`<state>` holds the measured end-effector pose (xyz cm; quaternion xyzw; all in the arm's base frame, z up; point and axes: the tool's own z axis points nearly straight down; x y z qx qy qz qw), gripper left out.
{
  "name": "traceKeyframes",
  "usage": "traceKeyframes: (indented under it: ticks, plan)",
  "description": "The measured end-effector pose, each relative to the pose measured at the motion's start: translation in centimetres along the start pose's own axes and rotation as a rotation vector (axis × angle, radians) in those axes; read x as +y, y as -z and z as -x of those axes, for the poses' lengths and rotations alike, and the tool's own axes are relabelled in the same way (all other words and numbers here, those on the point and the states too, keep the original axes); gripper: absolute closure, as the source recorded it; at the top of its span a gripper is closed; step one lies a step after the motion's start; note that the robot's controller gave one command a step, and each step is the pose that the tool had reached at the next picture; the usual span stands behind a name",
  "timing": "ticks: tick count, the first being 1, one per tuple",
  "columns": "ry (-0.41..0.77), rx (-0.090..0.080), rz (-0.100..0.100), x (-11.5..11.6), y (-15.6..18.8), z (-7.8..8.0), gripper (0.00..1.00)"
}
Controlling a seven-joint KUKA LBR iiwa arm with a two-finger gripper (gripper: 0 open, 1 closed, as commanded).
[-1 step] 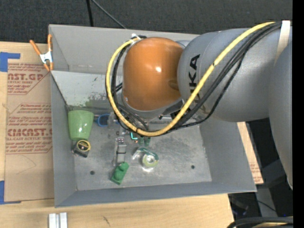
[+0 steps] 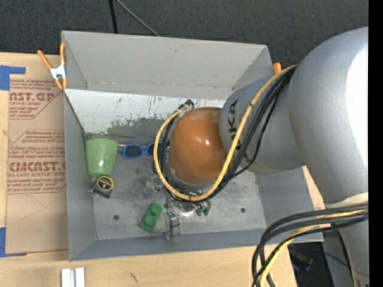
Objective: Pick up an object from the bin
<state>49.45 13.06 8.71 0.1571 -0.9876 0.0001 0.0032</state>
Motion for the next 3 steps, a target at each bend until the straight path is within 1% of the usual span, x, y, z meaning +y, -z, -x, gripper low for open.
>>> traceKeyframes:
  ticks: [1,2,3]
  plan:
    - [0.008,-0.014,-0.001,1.9,-1.7,-0.1,0.0]
    - [0.007,-0.007,0.001,1.9,-1.7,-0.2,1.0]
    - [-0.011,-0.015,-0.001,0.9,12.7,-0.4,1.0]
